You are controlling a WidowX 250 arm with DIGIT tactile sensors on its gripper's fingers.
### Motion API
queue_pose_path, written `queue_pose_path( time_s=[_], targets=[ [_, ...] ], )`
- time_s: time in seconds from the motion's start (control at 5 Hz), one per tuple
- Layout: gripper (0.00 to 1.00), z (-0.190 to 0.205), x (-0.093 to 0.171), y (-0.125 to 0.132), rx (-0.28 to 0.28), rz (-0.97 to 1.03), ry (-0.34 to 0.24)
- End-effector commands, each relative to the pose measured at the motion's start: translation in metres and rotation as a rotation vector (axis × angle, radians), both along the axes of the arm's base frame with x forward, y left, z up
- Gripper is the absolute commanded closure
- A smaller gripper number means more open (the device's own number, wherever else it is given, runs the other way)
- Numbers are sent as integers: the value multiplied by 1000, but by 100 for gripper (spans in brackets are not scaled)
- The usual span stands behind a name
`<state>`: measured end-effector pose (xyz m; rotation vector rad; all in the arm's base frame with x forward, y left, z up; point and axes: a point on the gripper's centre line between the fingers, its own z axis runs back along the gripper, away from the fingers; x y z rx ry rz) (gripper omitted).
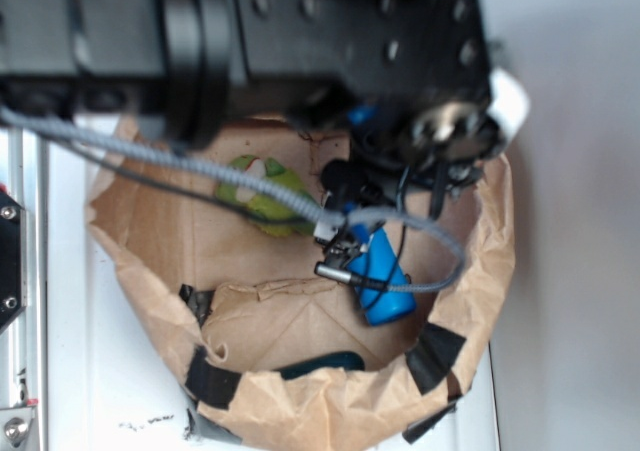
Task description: Grab the blue bottle.
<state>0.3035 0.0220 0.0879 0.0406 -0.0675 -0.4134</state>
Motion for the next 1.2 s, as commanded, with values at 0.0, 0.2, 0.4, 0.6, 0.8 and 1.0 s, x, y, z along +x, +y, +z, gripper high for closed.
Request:
queue_pose_path(
  time_s=[0.0,0.2,0.4,0.6,0.8,1.0],
  targets=[
    [0,-12,25,-40,-68,-148,-29],
    [0,-5,31,-58,-137,-217,-24],
    [0,-14,25,-67,-164,-269,-19],
    [0,-17,7,-67,-207,-340,1],
    [0,-22,-17,-63,-212,-403,-31],
    [7,-47,-31,-65,-134,-415,-65]
  ],
)
